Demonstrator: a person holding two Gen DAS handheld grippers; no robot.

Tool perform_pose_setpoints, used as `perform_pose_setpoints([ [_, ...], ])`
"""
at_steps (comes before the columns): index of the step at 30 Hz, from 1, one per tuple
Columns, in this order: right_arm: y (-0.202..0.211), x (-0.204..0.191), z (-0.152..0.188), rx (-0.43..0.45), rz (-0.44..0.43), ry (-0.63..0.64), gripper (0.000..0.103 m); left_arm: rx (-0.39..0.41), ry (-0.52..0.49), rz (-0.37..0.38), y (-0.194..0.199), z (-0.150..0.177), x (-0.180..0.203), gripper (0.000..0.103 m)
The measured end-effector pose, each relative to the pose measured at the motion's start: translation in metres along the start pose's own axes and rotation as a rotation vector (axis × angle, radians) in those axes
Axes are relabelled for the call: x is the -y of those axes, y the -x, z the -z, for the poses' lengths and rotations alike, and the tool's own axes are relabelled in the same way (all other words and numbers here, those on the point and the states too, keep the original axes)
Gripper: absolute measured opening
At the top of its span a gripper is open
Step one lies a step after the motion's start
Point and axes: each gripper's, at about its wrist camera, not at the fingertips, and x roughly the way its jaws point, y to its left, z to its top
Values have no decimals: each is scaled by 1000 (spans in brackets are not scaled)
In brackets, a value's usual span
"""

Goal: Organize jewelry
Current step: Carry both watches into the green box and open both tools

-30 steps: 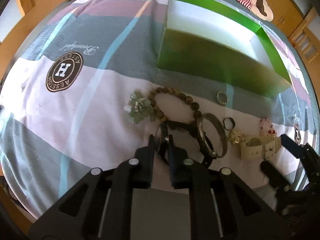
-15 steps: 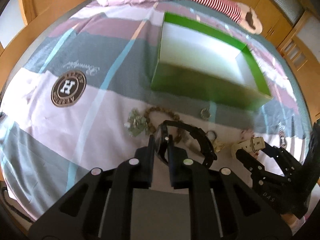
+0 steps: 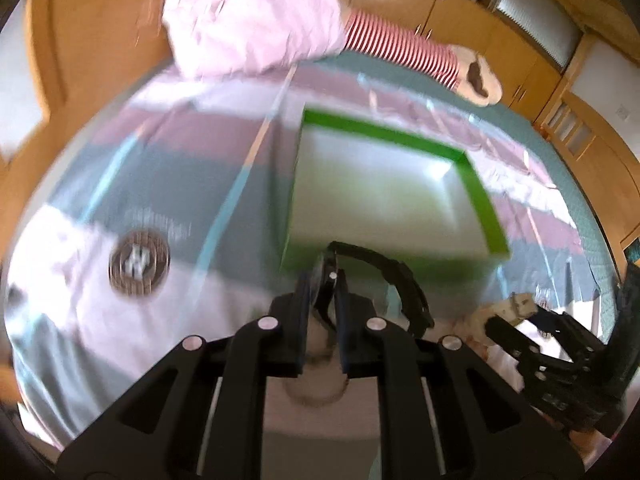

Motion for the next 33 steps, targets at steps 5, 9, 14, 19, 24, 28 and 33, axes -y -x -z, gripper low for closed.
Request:
perform_pose_setpoints([
  [5,-9,8,-48,84,55,23,67,26,-22,7,-23,-38,14,12],
  [9,-44,19,-71,39,70,-2,68,24,-40,-5,-58,-62,23,12],
  [14,-82,33,-72,-21,95,-24,72,-27,-71,-13,-104,-72,36,15],
  [19,-62,39,-76,-10,96,-34,73,-52,-58,8,-106,-69,37,45],
  [24,4,38,-64,-4,65,-35,73,-58,-79,-15,-57,-36,28,47],
  [28,14,53,-9,-116,106,-33,68,-135,-26,4,-40,3,7,50],
  [33,-27,70,34,-372,163,-101,43,-224,87,-53,-44,39,-21,61],
])
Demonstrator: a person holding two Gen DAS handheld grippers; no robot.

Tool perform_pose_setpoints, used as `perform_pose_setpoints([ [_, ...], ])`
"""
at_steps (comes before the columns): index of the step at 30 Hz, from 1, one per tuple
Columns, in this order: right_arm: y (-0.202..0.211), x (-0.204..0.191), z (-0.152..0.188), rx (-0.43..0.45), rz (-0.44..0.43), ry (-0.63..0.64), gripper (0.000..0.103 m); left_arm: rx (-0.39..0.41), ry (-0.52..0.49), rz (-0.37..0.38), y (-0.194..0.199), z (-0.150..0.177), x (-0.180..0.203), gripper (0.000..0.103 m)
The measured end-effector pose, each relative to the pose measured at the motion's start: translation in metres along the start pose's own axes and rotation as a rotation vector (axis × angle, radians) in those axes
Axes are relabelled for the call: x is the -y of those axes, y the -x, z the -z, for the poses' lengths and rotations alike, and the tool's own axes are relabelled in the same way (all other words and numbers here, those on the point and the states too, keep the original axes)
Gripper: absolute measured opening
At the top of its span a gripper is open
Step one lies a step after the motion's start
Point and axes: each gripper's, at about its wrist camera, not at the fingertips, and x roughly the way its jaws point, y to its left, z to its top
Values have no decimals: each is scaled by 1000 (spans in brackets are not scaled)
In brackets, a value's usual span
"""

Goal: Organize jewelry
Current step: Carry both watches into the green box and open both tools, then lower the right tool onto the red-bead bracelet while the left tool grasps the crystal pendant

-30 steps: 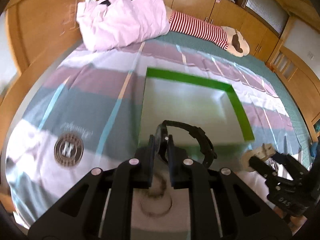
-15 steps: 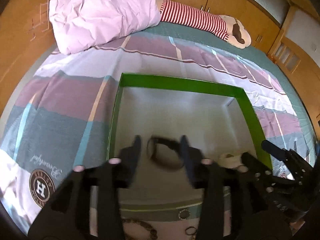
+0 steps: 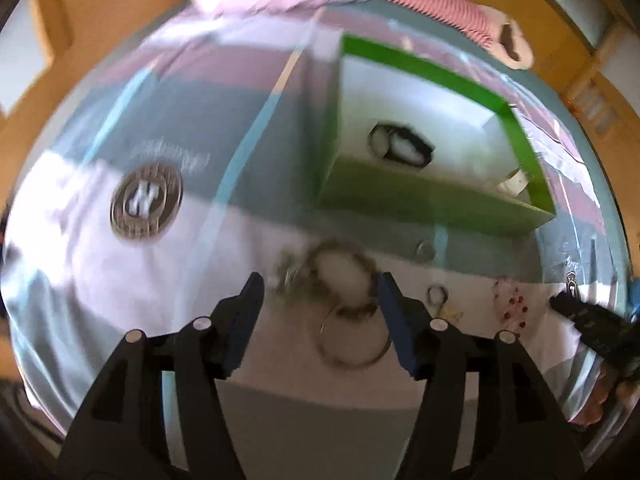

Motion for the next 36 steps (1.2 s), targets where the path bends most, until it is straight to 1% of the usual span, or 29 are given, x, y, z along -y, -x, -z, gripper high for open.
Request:
perform_pose_setpoints([
  [2,-19,-3,2,-51,30,-6,43,-25,3,7,-5,2,2,61],
  [4,-30,-6,5,-94,21,-7,43,-25,-23,-8,-8,1,9,66],
  [5,-33,-9,6,-100,35,1,43,-22,-33,-15,-8,2,12,69],
  [6,-33,-15,7,-87,55,19,33,-21,-43,-19,-9,2,13,70],
  [7,-31,-21,7,-76,45,41,13,-23,-47,-21,-9,2,13,70],
  [8,-28,-27,8,-77,10,52,7,-29,-42,-25,-10,2,11,70],
  [9,-25,-31,8,-71,-19,60,7,-31,-34,-28,-10,1,9,70],
  [11,-13,-44,9,-17,-78,93,7,-36,-4,-38,-10,0,0,70],
  [13,-3,-49,7,27,-140,91,7,-42,37,-44,-12,-2,-8,70],
  [15,3,-51,5,47,-194,71,7,-55,54,-38,-15,-2,-12,70],
  [17,2,-50,3,45,-191,56,7,-71,40,-31,-18,1,-9,69],
  [19,-2,-48,3,33,-166,44,7,-93,-4,-15,-22,5,2,68],
  [21,-4,-43,5,25,-161,27,7,-115,-33,-9,-28,9,10,62],
  [23,-3,-40,5,30,-167,17,7,-133,-28,-10,-32,10,10,57],
  [24,-4,-35,4,36,-175,17,7,-152,-17,5,-36,11,9,57],
  [25,-2,-35,4,37,-181,21,7,-181,3,41,-40,11,6,57],
  [27,-1,-36,6,40,-179,31,7,-263,24,103,-52,16,6,58],
  [28,-1,-37,6,38,-178,36,7,-280,12,103,-56,19,9,58],
  [30,-3,-38,6,31,-178,37,7,-273,-42,77,-59,24,21,63],
  [31,-4,-37,6,29,-178,36,7,-274,-65,94,-58,25,27,64],
  [32,-4,-37,5,27,-177,34,8,-279,-78,124,-57,26,31,64],
  [33,-4,-36,5,26,-176,30,8,-291,-92,196,-55,27,38,64],
  [34,-3,-35,5,27,-176,24,8,-295,-109,249,-52,28,43,64],
  [35,-3,-34,4,28,-178,19,8,-281,-139,282,-45,27,49,64],
  [36,-2,-32,4,29,-179,15,8,-261,-152,282,-40,26,50,65],
])
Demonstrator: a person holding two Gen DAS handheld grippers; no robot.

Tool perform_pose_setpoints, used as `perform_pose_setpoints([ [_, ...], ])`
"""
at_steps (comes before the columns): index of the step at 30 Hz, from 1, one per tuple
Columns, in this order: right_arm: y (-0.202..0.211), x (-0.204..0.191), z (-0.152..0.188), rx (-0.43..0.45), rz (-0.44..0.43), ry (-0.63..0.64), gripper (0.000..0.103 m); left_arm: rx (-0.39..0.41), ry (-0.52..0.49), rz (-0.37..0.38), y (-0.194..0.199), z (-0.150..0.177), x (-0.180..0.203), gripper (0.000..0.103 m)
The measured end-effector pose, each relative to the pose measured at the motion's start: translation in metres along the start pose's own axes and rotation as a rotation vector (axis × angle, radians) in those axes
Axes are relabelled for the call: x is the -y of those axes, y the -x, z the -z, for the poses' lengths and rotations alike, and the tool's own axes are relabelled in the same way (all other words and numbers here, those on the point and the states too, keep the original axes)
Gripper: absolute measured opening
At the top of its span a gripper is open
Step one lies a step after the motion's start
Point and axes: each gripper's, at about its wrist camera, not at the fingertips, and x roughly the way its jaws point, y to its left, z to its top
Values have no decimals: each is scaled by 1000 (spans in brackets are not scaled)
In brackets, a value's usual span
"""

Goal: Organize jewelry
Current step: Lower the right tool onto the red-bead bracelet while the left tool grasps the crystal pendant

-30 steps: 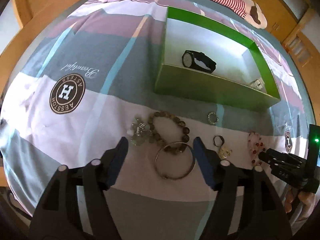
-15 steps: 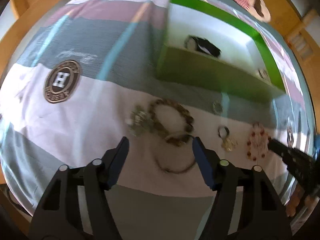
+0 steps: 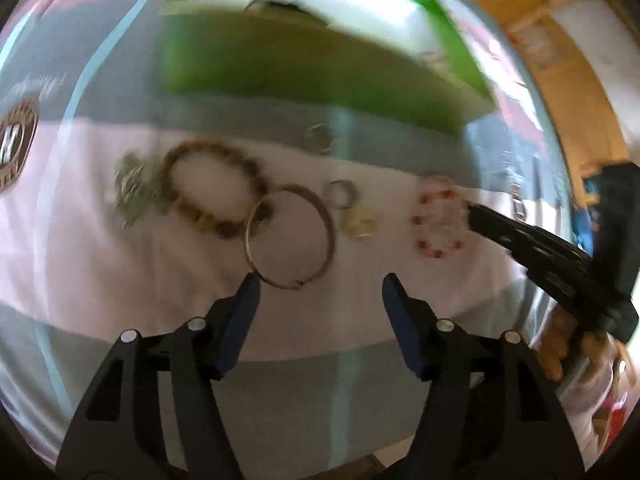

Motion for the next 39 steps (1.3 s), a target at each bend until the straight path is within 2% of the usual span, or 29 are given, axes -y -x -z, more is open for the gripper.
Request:
perform_pose_setpoints([
  [3,3,4,-1,13,2,-11,8,76,33,-55,20,-7,-12,71],
  [5,7,6,-2,31,5,-22,8,139,84,-170,31,-12,-27,71],
  [6,10,8,-3,49,12,-34,10,174,113,-267,35,-13,-35,72],
  [8,12,10,-5,64,12,-47,12,187,153,-365,35,-16,-46,73],
  [10,14,14,-7,79,8,-72,21,153,197,-352,26,-18,-54,73],
  [11,15,17,-7,86,16,-86,32,141,206,-332,21,-19,-54,73],
  [12,15,18,-7,90,25,-92,39,130,209,-316,15,-21,-53,73],
  [16,12,20,-7,82,37,-90,39,172,225,-348,9,-32,-56,73],
  [17,11,19,-6,81,38,-86,39,181,228,-356,10,-35,-57,70],
  [19,10,18,-6,75,41,-77,39,186,260,-369,11,-38,-65,57],
  [20,9,17,-6,73,42,-73,39,184,287,-365,12,-38,-71,56],
  [23,7,15,-6,67,48,-63,39,175,330,-344,15,-37,-81,57],
  [27,4,14,-5,59,51,-53,39,171,290,-359,12,-35,-82,60],
  [29,3,13,-4,56,54,-48,39,167,250,-397,-1,-42,-72,62],
  [31,3,12,-3,54,56,-46,39,184,211,-457,-7,-45,-60,47],
  [32,3,12,-3,54,58,-43,39,177,197,-477,-10,-46,-56,27],
  [34,4,11,-2,58,65,-37,39,182,177,-501,-11,-46,-48,21],
  [36,4,11,-1,64,78,-31,39,196,187,-475,-8,-44,-44,18],
  [39,2,14,-1,68,81,-43,39,242,174,-477,6,-42,-35,14],
])
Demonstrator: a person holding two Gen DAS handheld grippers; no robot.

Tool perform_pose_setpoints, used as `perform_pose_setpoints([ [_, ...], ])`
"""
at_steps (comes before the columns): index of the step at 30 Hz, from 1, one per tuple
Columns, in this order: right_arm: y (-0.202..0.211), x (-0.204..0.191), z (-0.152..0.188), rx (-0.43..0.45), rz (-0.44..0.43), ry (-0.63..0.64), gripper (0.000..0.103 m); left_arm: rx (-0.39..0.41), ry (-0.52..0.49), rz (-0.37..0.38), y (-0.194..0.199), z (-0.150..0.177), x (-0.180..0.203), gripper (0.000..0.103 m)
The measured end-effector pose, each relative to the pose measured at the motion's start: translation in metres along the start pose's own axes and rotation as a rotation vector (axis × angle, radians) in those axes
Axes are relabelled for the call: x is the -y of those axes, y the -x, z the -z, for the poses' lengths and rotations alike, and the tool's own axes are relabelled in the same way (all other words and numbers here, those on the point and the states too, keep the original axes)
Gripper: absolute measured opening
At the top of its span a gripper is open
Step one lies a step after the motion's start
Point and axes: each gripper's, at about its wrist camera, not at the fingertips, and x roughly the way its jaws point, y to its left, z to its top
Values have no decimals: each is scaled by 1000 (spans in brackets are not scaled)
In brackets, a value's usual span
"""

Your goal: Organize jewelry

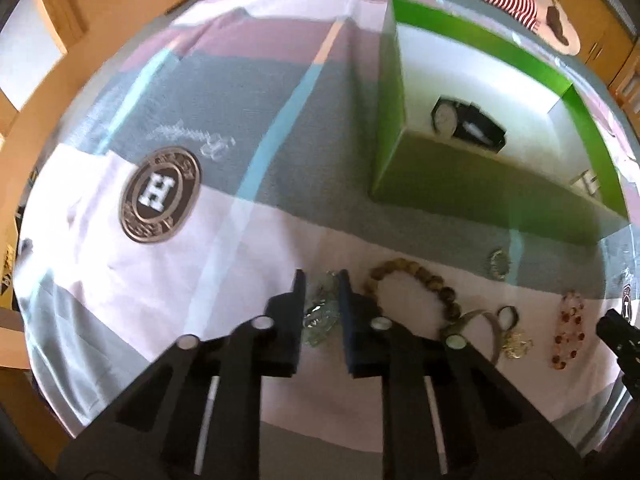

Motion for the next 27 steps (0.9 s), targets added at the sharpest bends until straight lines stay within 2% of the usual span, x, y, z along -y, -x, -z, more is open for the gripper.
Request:
perform_pose_setpoints([
  [11,-25,0,0,-26,59,-15,39,62,-10,74,39,7,-6,14],
  [13,-29,-1,1,-30,64,-12,42,70,-14,86,44,9,-12,14],
  [15,-32,-3,1,-27,67,-4,49,77,-23,97,50,12,-16,13],
  [19,-36,-15,3,-7,114,72,51,79,-42,113,57,18,-17,13],
  [20,-37,-19,4,-1,122,85,45,79,-47,113,57,18,-15,14],
  [21,-36,-23,5,7,118,97,30,77,-50,113,56,18,-13,14],
  [24,-35,-26,6,10,99,103,13,75,-53,110,53,19,-11,14],
  [27,-30,-27,5,30,81,92,9,76,-56,109,53,18,-11,14],
])
